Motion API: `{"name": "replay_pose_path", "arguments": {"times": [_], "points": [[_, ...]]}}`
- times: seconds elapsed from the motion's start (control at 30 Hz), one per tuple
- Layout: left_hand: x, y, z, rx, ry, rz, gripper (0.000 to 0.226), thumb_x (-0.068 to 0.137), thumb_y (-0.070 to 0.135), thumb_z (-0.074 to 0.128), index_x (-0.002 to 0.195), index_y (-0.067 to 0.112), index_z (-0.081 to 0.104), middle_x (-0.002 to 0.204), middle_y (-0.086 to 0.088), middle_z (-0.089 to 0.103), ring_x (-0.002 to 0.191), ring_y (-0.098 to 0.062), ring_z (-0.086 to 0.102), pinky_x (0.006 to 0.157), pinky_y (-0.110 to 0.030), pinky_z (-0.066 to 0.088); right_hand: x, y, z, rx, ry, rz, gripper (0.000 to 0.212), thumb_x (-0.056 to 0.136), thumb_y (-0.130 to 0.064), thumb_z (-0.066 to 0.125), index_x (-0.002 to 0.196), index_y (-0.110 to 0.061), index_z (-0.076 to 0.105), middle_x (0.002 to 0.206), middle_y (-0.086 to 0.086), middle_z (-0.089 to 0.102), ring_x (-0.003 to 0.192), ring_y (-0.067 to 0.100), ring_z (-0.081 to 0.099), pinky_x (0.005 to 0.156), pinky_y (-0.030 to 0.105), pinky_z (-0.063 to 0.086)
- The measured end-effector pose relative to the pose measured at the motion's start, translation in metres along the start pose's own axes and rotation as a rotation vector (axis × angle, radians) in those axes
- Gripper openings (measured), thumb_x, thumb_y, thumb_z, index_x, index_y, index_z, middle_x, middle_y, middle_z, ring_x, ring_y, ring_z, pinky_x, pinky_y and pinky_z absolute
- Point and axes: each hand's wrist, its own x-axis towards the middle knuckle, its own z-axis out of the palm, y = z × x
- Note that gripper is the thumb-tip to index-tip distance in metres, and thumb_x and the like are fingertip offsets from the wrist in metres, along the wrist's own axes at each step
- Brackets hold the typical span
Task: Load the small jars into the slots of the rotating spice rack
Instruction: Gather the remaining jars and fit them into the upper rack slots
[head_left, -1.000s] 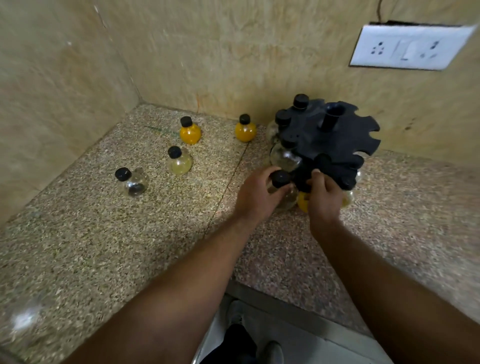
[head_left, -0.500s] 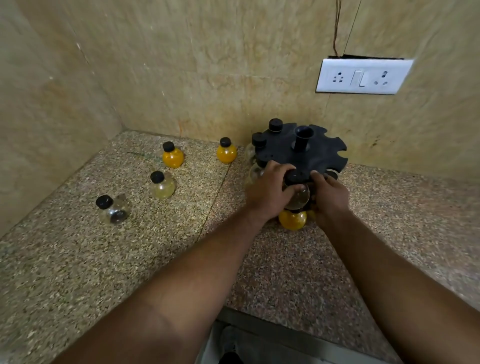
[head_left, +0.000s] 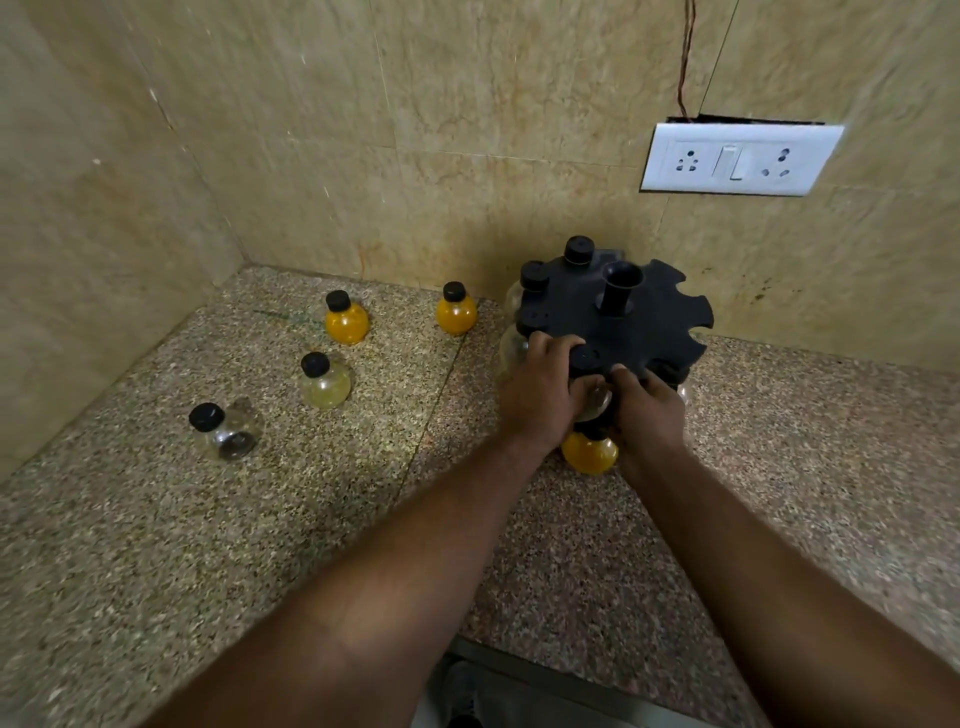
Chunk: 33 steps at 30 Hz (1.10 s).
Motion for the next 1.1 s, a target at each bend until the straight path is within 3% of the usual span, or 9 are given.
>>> {"name": "replay_pose_path", "arguments": {"times": [0.07,0.17,0.37,0.5,0.6,0.7,0.87,1.0,1.1], "points": [[0.003,-0.009,-0.003,-0.042,0.011,-0.006,0.054,0.094,0.044,0.063,0.139,0.019,0.049,0.138,-0.006,0.043,0.115,-0.027,0.055,0.075,-0.035,0.049,-0.003,0.0,0.007,-0.029,0.004,-0.008,0.02,0.101,-0.022,0.059,0.11,-0.01,0.073,0.099,0.004,0.075,0.089,0.017,0.072,0.073,0.03,0.06],[0.008,-0.022,-0.011,-0.119,0.064,-0.028,0.054,0.097,0.034,0.061,0.146,0.017,0.045,0.15,-0.008,0.038,0.128,-0.025,0.05,0.09,-0.039,0.052,-0.011,0.0,0.024,-0.099,0.002,0.031,0.03,0.105,-0.029,0.05,0.089,-0.012,0.069,0.074,0.002,0.063,0.056,0.013,0.055,0.049,0.025,0.044],[0.028,-0.052,-0.026,-0.191,0.138,-0.046,0.053,0.097,0.02,0.058,0.149,0.018,0.044,0.141,-0.006,0.055,0.128,-0.022,0.053,0.099,-0.044,0.051,-0.027,0.012,0.065,-0.15,-0.108,0.021,0.037,0.107,-0.031,0.043,0.096,-0.018,0.076,0.076,0.008,0.071,0.061,0.02,0.059,0.057,0.033,0.047],[0.035,-0.069,-0.031,-0.224,0.143,-0.065,0.051,0.101,0.026,0.054,0.15,0.019,0.042,0.145,-0.004,0.054,0.129,-0.022,0.054,0.099,-0.04,0.05,-0.025,0.033,0.086,-0.299,-0.158,-0.046,0.039,0.104,-0.028,0.046,0.075,-0.018,0.071,0.068,0.003,0.066,0.065,0.018,0.058,0.061,0.035,0.045],[0.043,-0.091,-0.035,-0.26,0.146,-0.149,0.048,0.102,0.032,0.052,0.148,0.022,0.044,0.136,-0.004,0.059,0.111,-0.022,0.062,0.086,-0.036,0.054,-0.019,0.049,0.104,-0.44,-0.176,-0.075,0.041,0.104,-0.028,0.047,0.07,-0.015,0.066,0.065,0.001,0.063,0.061,0.016,0.055,0.062,0.035,0.042],[0.057,-0.126,-0.042,-0.27,0.134,-0.22,0.045,0.101,0.034,0.053,0.144,0.022,0.048,0.121,-0.002,0.063,0.092,-0.02,0.064,0.076,-0.039,0.056,-0.007,0.065,0.131,-0.579,-0.225,-0.082,0.036,0.104,-0.032,0.046,0.082,-0.016,0.07,0.078,0.007,0.07,0.068,0.023,0.062,0.063,0.037,0.047],[0.075,-0.186,-0.051,-0.244,0.094,-0.272,0.048,0.096,0.04,0.06,0.139,0.017,0.054,0.122,-0.006,0.063,0.105,-0.024,0.063,0.084,-0.039,0.053,0.016,0.089,0.172,-0.821,-0.314,-0.091,0.031,0.101,-0.042,0.045,0.121,-0.025,0.063,0.109,0.002,0.07,0.094,0.025,0.067,0.078,0.037,0.054],[0.094,-0.222,-0.049,-0.225,0.004,-0.322,0.052,0.094,0.044,0.061,0.14,0.021,0.052,0.131,-0.007,0.059,0.119,-0.026,0.057,0.094,-0.041,0.05,0.036,0.105,0.197,-1.009,-0.36,-0.103,0.049,0.1,-0.044,0.047,0.144,-0.023,0.044,0.139,0.008,0.059,0.12,0.029,0.06,0.094,0.039,0.051],[0.111,-0.246,-0.043,-0.25,-0.053,-0.359,0.055,0.094,0.043,0.062,0.143,0.021,0.049,0.14,-0.008,0.053,0.128,-0.027,0.051,0.103,-0.041,0.046,0.054,0.115,0.22,-1.195,-0.354,-0.106,0.063,0.098,-0.044,0.05,0.153,-0.018,0.032,0.148,0.014,0.048,0.131,0.034,0.05,0.098,0.04,0.044]]}}
